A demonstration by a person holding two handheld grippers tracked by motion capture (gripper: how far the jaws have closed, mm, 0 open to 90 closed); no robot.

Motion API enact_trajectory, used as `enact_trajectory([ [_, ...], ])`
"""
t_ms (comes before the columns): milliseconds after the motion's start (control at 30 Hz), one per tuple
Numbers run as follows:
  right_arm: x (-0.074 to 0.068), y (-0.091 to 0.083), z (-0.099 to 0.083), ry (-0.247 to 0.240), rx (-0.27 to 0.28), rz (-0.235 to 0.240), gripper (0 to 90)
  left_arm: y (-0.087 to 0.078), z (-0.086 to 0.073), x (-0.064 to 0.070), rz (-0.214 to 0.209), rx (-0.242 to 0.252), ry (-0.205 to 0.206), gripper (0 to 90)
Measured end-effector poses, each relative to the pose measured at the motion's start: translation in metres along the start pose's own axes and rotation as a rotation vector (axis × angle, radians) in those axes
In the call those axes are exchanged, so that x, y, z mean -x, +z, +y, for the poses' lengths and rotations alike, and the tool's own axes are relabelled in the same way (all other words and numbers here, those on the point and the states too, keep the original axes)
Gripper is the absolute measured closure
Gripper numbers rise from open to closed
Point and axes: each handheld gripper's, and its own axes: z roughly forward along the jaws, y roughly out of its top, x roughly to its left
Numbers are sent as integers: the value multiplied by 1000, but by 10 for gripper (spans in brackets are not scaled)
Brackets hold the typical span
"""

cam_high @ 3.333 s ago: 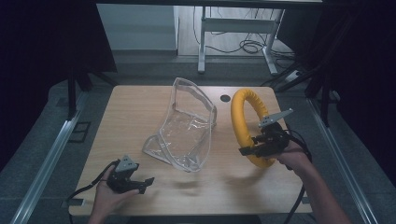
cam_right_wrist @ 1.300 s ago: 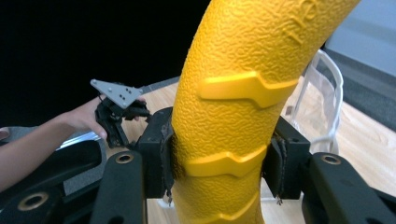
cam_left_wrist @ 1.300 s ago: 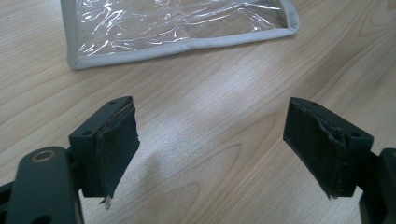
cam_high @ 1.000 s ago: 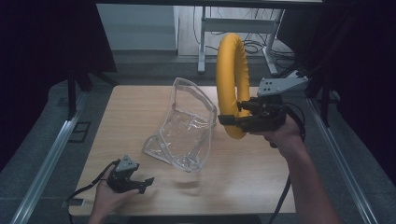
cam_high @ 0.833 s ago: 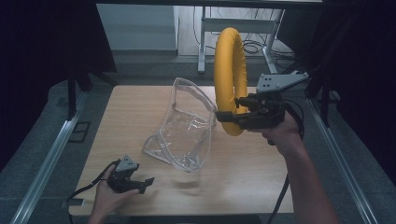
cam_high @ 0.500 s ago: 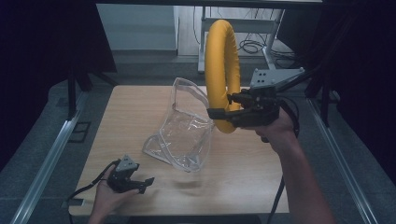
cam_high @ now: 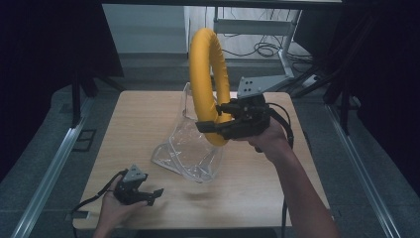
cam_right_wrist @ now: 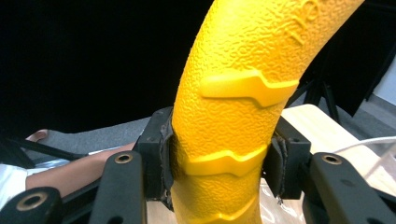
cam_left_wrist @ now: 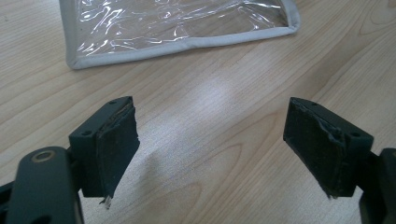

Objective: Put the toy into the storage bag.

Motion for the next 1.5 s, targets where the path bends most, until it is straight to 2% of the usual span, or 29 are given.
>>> enact_trajectory([
  [200, -1, 16, -1, 2, -4, 29, 503, 0, 0, 0, 2, 6, -7, 176],
  [533, 3, 32, -10, 13, -17, 45, 502, 1, 0, 0, 1, 3, -3, 176],
  [967, 7, 49, -27, 52, -37, 81, 500, 1, 0, 0, 6, 0, 1, 176],
  [1500, 20, 72, -64, 116, -70, 122, 500, 2, -1, 1, 11, -6, -3, 176],
])
